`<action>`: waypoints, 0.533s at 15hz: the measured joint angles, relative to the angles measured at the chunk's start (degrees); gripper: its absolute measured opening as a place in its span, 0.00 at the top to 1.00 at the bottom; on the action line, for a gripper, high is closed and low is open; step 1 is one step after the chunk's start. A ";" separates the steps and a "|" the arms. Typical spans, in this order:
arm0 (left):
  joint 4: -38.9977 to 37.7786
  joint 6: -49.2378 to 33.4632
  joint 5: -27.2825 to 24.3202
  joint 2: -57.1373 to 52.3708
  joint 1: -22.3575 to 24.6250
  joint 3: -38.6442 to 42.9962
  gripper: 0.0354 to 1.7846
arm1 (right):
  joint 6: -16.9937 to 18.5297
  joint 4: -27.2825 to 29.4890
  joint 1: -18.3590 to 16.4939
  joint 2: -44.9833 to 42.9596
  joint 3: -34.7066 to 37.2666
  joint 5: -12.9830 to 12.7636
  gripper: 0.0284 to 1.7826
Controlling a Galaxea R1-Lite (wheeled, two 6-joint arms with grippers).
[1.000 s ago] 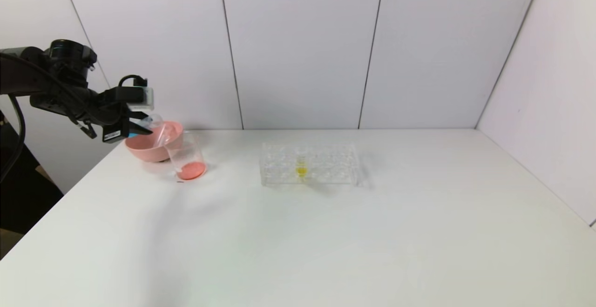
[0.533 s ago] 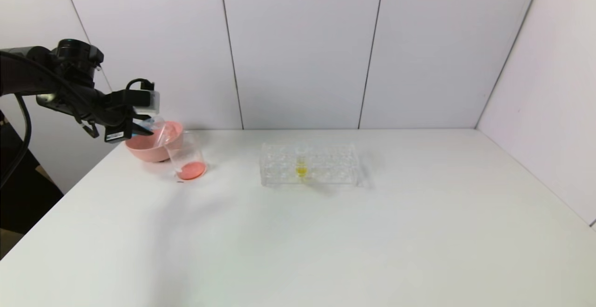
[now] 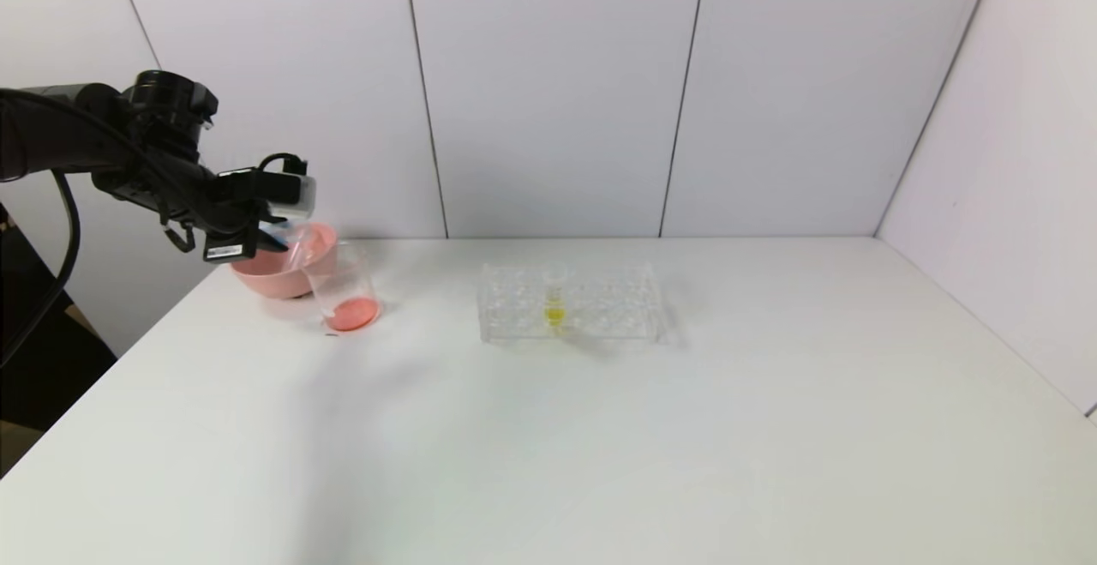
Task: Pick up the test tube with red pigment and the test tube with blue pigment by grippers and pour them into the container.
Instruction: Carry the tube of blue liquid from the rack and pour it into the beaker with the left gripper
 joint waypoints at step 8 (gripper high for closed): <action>0.09 0.06 6.27 0.22 -1.77 0.00 0.77 | 0.00 0.00 -0.02 0.00 0.00 0.00 0.00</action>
